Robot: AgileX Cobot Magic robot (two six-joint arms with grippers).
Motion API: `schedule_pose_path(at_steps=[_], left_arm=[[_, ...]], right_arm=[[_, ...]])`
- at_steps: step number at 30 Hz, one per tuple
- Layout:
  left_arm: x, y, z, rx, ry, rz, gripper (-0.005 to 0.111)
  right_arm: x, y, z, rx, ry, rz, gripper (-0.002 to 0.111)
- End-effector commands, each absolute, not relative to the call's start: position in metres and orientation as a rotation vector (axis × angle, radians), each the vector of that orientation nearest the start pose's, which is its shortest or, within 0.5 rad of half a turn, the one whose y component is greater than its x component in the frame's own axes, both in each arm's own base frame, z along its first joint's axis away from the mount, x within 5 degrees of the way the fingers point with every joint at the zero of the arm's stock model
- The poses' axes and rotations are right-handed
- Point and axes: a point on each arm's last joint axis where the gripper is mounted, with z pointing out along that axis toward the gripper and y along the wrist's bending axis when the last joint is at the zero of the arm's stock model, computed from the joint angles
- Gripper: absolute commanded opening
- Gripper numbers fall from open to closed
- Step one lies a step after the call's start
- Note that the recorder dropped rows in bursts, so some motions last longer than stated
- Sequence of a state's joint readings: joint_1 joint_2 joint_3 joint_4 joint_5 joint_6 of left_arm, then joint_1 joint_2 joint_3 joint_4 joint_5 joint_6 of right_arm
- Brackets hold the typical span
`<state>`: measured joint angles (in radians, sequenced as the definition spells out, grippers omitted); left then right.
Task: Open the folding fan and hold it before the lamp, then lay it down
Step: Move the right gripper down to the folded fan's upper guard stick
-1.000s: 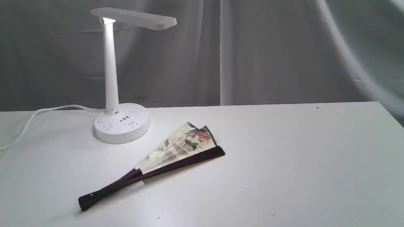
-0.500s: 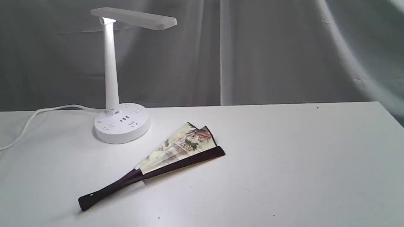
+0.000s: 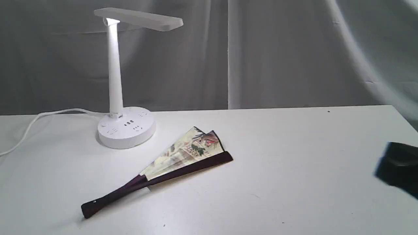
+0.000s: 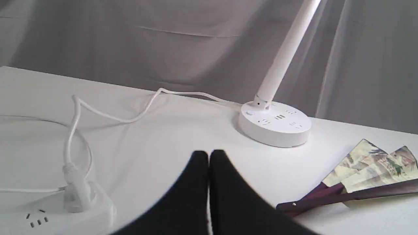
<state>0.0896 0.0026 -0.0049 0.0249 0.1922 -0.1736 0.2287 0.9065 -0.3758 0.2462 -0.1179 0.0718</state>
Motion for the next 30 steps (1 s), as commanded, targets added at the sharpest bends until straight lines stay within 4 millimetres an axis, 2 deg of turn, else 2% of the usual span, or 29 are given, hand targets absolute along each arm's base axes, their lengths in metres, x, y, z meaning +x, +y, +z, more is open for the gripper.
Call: schedule_pose_path(at_steps=[1, 4, 9, 14, 16, 20, 23, 26, 30], left_arm=[[0.056, 0.005, 0.197, -0.21, 1.653, -0.049, 0.0], [0.056, 0.005, 0.197, -0.21, 1.653, -0.049, 0.0], [0.056, 0.005, 0.197, -0.21, 1.653, -0.049, 0.0], [0.056, 0.005, 0.197, -0.21, 1.653, -0.049, 0.0], [0.056, 0.005, 0.197, -0.21, 1.653, -0.049, 0.0], [0.056, 0.005, 0.197, -0.21, 1.653, -0.049, 0.0], [0.056, 0.005, 0.197, -0.21, 1.653, -0.049, 0.0], [0.056, 0.005, 0.197, -0.21, 1.653, -0.049, 0.0], [0.056, 0.005, 0.197, -0.21, 1.653, -0.049, 0.0]], right_arm=[[0.203, 0.08, 0.255, -0.219, 1.933, 0.34, 0.0], [0.227, 0.117, 0.252, -0.37, 1.964, 0.368, 0.0], [0.273, 0.167, 0.237, -0.504, 2.006, 0.375, 0.0], [0.318, 0.199, 0.219, -0.564, 2.073, 0.347, 0.0], [0.332, 0.208, 0.214, -0.615, 2.086, 0.316, 0.0], [0.353, 0.22, 0.203, -0.892, 2.016, 0.147, 0.0], [0.361, 0.223, 0.198, -1.055, 1.951, 0.036, 0.0], [0.367, 0.225, 0.196, -1.063, 1.971, 0.008, 0.0], [0.377, 0.222, 0.203, -0.928, 2.162, -0.027, 0.0]])
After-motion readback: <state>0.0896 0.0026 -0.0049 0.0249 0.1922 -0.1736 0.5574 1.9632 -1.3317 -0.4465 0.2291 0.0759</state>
